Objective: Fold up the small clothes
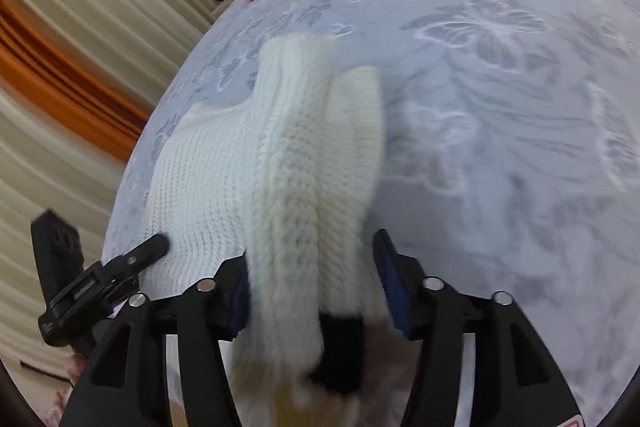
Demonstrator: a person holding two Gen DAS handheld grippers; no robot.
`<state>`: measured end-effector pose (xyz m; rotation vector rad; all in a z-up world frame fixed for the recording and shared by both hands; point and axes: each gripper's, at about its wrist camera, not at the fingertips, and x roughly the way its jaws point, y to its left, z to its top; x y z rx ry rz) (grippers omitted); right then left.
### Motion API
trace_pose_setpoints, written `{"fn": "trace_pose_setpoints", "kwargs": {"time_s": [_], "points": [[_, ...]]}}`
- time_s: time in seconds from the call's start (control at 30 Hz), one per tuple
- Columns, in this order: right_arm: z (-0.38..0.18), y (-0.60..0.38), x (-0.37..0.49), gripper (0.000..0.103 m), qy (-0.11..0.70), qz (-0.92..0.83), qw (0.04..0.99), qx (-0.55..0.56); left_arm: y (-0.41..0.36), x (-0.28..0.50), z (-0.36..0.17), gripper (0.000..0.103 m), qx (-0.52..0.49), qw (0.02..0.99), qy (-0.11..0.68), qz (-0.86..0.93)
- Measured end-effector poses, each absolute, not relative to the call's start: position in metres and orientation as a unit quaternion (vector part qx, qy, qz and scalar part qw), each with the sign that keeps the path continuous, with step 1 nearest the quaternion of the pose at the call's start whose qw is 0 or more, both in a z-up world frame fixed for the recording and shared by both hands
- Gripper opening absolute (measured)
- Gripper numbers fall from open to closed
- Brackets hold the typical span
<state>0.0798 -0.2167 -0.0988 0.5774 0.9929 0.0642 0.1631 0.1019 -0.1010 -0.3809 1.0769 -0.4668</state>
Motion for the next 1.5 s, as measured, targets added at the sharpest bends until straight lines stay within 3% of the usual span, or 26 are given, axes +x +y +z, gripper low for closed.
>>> {"fn": "trace_pose_setpoints", "kwargs": {"time_s": [0.1,0.13,0.27,0.33,0.4,0.5,0.63,0.8,0.9,1.03,1.17,1.33,1.5], "points": [[-0.058,-0.216,0.075,0.048,0.448,0.003,0.867,0.219,0.112,0.148,-0.072,0.067,-0.17,0.831,0.486,-0.212],[-0.047,-0.21,0.077,0.048,0.444,0.004,0.873,0.199,0.111,0.145,-0.061,0.072,-0.156,0.839,0.479,-0.208],[-0.056,-0.195,0.12,0.049,0.486,0.0,0.86,0.155,0.092,0.151,-0.047,0.076,-0.137,0.838,0.482,-0.216],[-0.072,-0.192,0.131,0.019,0.505,0.004,0.849,0.155,0.082,0.155,-0.051,0.076,-0.118,0.84,0.487,-0.208],[-0.073,-0.194,0.133,0.017,0.501,0.001,0.849,0.168,0.072,0.158,-0.059,0.076,-0.093,0.839,0.497,-0.2],[-0.052,-0.197,0.126,0.017,0.462,0.002,0.87,0.171,0.06,0.158,-0.077,0.076,-0.045,0.837,0.518,-0.171],[-0.091,-0.199,0.132,0.022,0.523,0.008,0.839,0.151,0.062,0.163,-0.099,0.077,-0.065,0.819,0.547,-0.162],[-0.028,-0.206,0.086,0.019,0.453,0.0,0.871,0.19,0.059,0.157,-0.086,0.076,-0.027,0.83,0.535,-0.152],[-0.031,-0.197,0.067,0.017,0.47,0.02,0.86,0.197,0.053,0.149,-0.075,0.076,-0.01,0.836,0.528,-0.149],[-0.08,-0.174,0.067,0.016,0.53,-0.001,0.841,0.105,0.044,0.139,-0.068,0.076,0.005,0.836,0.53,-0.145],[-0.051,-0.162,0.059,0.016,0.515,-0.006,0.854,0.077,0.042,0.128,-0.055,0.076,0.021,0.842,0.522,-0.136],[-0.008,-0.164,0.028,0.019,0.478,-0.016,0.876,0.066,0.038,0.104,-0.031,0.085,0.054,0.864,0.488,-0.107],[-0.003,-0.178,-0.017,0.022,0.462,-0.062,0.883,0.051,0.032,0.07,-0.013,0.092,0.078,0.887,0.446,-0.088]]}}
